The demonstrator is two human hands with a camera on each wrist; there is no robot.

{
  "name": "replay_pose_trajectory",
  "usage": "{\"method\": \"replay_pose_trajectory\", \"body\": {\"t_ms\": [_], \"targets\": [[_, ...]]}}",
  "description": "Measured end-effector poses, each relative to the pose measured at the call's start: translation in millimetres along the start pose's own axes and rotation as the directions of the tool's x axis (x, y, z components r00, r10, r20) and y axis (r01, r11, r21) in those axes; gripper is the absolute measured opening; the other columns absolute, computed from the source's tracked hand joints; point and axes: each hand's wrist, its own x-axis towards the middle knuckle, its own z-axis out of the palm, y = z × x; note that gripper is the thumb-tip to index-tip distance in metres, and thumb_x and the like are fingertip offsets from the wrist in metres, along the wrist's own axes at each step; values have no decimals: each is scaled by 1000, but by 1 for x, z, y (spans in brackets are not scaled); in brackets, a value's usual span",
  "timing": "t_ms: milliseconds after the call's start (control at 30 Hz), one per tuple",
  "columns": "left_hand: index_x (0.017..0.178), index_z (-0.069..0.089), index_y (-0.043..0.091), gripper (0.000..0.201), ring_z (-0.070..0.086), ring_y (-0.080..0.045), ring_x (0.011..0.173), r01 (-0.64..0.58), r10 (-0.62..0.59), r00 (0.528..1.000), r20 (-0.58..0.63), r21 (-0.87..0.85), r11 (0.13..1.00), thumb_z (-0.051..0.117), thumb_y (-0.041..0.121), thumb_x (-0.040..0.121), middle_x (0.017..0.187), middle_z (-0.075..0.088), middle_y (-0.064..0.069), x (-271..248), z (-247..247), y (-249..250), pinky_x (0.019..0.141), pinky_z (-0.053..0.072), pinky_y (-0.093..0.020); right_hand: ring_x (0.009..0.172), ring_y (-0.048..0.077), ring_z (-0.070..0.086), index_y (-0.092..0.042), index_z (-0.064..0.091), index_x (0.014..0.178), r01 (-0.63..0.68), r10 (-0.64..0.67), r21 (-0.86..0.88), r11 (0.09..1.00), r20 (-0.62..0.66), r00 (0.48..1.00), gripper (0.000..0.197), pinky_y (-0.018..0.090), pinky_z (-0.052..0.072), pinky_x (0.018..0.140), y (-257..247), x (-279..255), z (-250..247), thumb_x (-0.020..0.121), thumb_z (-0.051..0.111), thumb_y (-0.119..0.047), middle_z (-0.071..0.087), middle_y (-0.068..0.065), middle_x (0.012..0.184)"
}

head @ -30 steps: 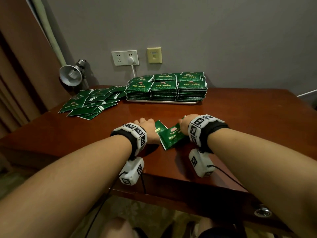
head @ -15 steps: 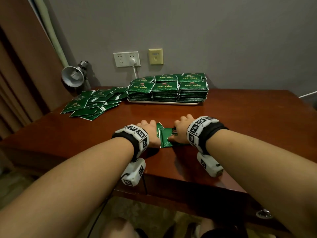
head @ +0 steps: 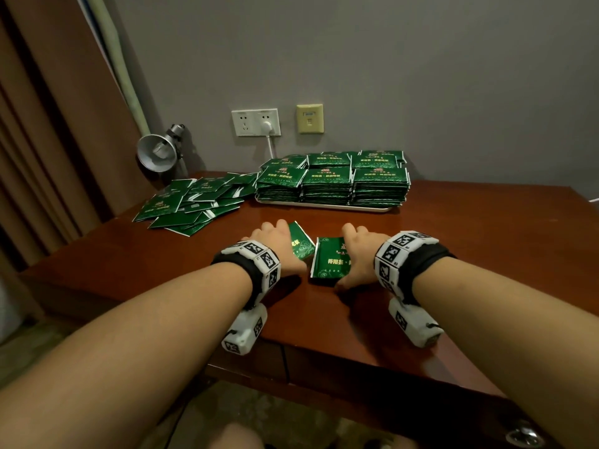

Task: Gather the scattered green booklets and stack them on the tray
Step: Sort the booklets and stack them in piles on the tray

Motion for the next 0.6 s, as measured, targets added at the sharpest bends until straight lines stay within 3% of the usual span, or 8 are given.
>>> {"method": "replay_pose_trajectory", "body": {"t_ms": [67, 167, 367, 500, 600], "targets": [[123, 39, 19, 76, 50, -29, 108, -23, 23, 999, -22, -5, 1000, 70, 54, 62, 116, 48, -7, 6, -10, -1, 92, 45, -49, 97, 26, 57, -17, 35, 119, 2, -1, 11, 1000, -68, 998, 83, 40, 51, 81, 2, 4, -5, 63, 74, -64, 48, 7, 114], [131, 37, 19, 84, 48, -29, 116, -91, 90, 995, -44, -5, 996, 71, 54, 64, 123, 48, -6, 23, -24, 4, 96, 43, -51, 111, 28, 50, -16, 39, 123, -17, 21, 29, 999, -122, 992, 76, 38, 44, 83, 10, 11, -15, 69, 71, -59, 45, 8, 120], [140, 33, 19, 88, 41, -28, 127, -242, 244, 966, -91, 34, 970, 79, 47, 70, 137, 46, -2, 66, -51, 19, 106, 35, -55, 125, 28, 39, -20, 39, 137, -75, 67, -36, 997, -184, 981, 81, 48, 40, 103, 51, 34, -37, 74, 62, -65, 43, 6, 130], [144, 30, 20, 91, 36, -29, 135, -282, 285, 954, -95, 36, 959, 80, 41, 71, 142, 45, -3, 97, -64, 30, 114, 25, -55, 126, 30, 38, -21, 36, 141, -130, 116, -47, 990, -220, 969, 85, 46, 39, 104, 81, 54, -52, 74, 61, -68, 43, 8, 133], [144, 31, 20, 88, 41, -29, 128, -304, 304, 949, -84, 21, 953, 80, 37, 73, 136, 49, -4, 124, -70, 38, 111, 32, -52, 126, 30, 37, -23, 35, 142, -170, 160, -27, 985, -222, 962, 86, 46, 39, 104, 99, 74, -63, 74, 64, -64, 43, 7, 133]]}}
